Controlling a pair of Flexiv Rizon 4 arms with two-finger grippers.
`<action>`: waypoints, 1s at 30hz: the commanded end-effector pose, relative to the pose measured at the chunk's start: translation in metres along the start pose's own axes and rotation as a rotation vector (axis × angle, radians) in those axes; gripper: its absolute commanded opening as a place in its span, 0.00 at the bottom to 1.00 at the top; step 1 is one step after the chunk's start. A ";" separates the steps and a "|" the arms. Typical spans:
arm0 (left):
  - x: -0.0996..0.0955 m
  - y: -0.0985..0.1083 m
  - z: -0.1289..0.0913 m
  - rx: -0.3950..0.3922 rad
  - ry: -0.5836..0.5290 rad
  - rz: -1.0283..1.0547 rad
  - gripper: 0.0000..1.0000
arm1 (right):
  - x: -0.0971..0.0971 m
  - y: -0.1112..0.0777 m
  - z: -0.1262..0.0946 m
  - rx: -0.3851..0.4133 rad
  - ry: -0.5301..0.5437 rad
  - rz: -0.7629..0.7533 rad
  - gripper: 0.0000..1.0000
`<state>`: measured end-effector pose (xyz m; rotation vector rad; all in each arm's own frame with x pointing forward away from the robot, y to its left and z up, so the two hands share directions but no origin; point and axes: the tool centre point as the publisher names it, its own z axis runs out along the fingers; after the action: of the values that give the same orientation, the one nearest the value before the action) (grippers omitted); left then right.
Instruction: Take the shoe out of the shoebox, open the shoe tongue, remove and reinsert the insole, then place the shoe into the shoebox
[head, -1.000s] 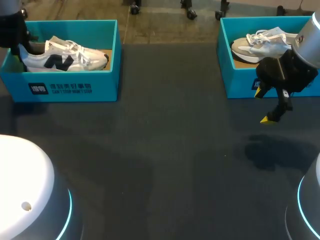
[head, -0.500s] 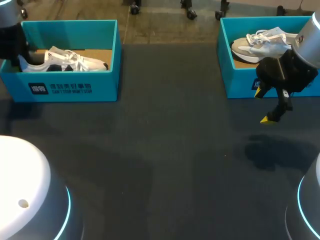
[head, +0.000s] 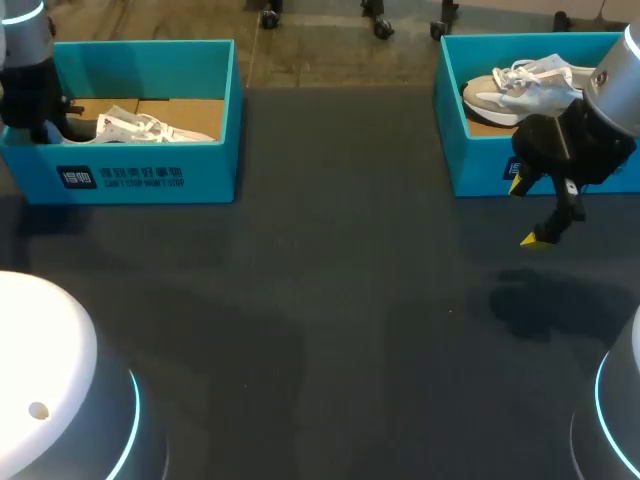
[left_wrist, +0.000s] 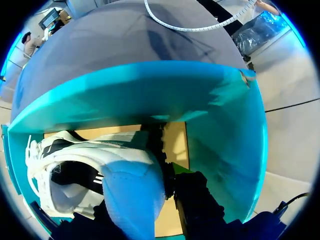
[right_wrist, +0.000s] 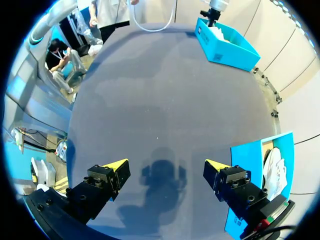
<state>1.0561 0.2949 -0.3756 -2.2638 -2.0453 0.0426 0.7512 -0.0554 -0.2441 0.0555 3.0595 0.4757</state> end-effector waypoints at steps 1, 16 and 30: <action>-0.001 0.005 0.000 0.003 0.003 -0.003 0.19 | 0.001 0.000 0.001 0.001 -0.002 0.000 1.00; 0.002 -0.003 -0.024 -0.023 -0.021 0.018 0.98 | 0.001 0.000 0.001 0.001 -0.002 0.000 1.00; -0.006 -0.008 -0.078 -0.067 -0.069 0.046 1.00 | 0.001 0.000 0.001 0.001 -0.002 0.000 1.00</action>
<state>1.0627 0.2855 -0.3077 -2.3742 -2.0564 0.0695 0.7512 -0.0553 -0.2441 0.0554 3.0595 0.4757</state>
